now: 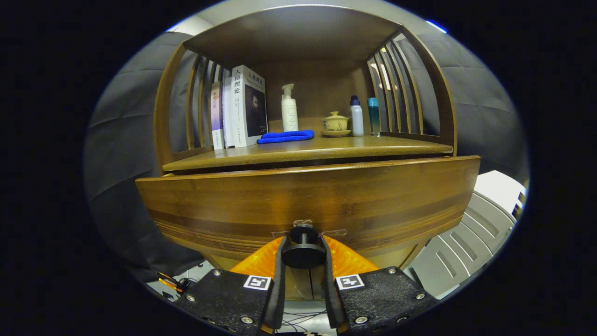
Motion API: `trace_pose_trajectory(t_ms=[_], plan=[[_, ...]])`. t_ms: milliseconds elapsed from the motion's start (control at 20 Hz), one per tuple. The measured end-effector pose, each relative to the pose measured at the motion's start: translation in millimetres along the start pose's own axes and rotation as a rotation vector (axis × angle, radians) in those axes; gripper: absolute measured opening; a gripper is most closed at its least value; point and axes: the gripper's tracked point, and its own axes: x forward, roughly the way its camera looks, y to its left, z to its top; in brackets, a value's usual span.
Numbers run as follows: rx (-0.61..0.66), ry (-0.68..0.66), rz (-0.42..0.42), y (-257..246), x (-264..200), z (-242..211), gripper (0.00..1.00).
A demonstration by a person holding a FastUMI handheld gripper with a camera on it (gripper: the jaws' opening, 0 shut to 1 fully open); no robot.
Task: Pull open the drawer, take out the items inside it, and place them on the countertop above the cabinet.
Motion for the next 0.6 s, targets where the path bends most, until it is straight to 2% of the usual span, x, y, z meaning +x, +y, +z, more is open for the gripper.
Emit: trace_pose_trajectory(t_ms=[600], plan=[[-0.049,-0.019,0.032,5,-65,-19,0.37]])
